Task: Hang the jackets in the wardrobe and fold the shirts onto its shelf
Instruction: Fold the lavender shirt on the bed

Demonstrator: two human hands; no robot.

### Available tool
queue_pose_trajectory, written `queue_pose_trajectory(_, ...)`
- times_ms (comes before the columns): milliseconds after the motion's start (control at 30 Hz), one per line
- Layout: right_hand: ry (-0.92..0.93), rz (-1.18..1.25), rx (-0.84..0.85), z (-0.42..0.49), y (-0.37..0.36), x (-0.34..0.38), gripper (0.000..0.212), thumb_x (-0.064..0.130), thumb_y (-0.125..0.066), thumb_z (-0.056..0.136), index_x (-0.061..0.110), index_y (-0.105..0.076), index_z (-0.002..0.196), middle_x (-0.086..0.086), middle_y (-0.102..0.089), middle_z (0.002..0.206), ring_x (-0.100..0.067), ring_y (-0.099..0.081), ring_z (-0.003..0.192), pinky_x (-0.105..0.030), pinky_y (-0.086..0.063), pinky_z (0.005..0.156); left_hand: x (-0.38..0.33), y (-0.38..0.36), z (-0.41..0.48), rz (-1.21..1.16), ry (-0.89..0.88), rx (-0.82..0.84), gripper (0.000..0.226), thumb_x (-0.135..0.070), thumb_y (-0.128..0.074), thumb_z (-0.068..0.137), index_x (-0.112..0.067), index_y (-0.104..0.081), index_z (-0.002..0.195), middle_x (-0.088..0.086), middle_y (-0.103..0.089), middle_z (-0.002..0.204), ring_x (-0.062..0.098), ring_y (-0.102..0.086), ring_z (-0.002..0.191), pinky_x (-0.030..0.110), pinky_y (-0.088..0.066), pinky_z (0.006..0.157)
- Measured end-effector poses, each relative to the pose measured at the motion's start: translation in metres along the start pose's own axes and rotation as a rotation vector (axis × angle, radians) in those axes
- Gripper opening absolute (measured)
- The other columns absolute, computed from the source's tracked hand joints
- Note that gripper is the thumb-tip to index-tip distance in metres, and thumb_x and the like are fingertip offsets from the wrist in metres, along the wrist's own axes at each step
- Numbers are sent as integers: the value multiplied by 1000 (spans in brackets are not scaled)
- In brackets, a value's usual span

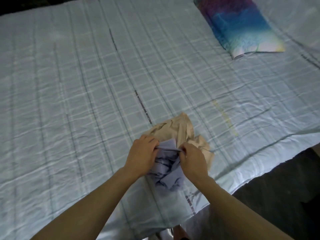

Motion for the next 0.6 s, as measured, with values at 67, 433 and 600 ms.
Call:
queue_pose_trajectory(67,43,38,-38,8,15,19,7,10,-54,89,13,-55,82,-3,-57,76,-22,-51,68,-38,-41,60,-2,25,3,-48,15,-75,27,-30,-44,85,-16,-66,93,1,-65,104,26,-57,97,42,-50,79)
queue_pose_trajectory(433,342,141,-290,24,125,166,11,8,-57,83,19,-59,83,2,-61,77,-15,-54,71,-30,-43,64,-40,217,10,-81,-41,-467,13,-19,-56,85,-13,-62,95,1,-64,107,22,-54,101,35,-45,88)
queue_pose_trajectory(600,498,127,-369,15,172,243,12,5,-56,82,17,-59,84,-1,-61,80,-16,-54,72,-26,-38,64,-68,317,-9,37,-127,-593,9,-14,-58,83,-15,-63,91,-1,-65,108,22,-55,105,46,-47,88)
Point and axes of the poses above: each hand's wrist, its own z-axis towards the middle knuckle, its own y-axis out of the back of the hand, x = y × z, the point moved 3 cm from there along z, towards the middle knuckle
